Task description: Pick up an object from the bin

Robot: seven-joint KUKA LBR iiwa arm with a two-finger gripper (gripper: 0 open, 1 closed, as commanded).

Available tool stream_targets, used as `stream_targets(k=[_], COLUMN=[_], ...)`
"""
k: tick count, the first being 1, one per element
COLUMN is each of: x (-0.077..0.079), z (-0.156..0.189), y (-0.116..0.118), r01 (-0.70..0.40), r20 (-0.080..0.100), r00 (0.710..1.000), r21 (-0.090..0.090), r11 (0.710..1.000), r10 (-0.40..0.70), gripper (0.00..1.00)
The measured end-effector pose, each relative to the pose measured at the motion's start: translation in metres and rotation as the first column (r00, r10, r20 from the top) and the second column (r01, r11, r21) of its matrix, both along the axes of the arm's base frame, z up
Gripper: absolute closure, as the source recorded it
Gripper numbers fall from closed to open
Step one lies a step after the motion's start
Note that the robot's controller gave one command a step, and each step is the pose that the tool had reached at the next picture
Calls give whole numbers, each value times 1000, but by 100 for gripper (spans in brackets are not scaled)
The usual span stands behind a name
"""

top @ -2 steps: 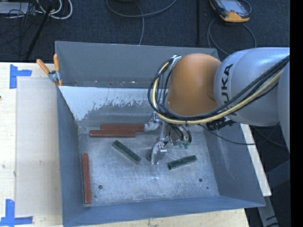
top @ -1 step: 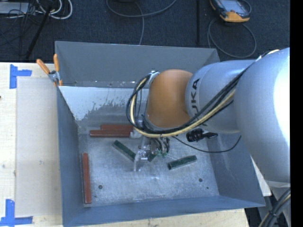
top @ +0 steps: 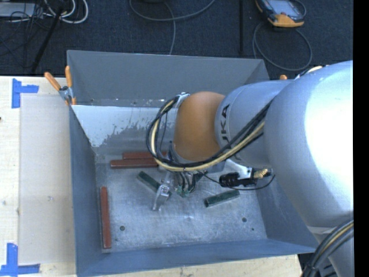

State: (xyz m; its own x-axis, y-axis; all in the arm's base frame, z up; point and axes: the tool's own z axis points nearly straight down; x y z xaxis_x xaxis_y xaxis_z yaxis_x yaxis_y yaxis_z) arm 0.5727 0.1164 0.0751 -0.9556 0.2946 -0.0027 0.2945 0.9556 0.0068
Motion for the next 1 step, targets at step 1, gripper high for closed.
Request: stream_targets(k=[1], x=[-1], z=[0], y=[4], r01=[58], r20=[8], r00=[998], r21=[-5], r11=[998], r10=[-58], gripper=[0])
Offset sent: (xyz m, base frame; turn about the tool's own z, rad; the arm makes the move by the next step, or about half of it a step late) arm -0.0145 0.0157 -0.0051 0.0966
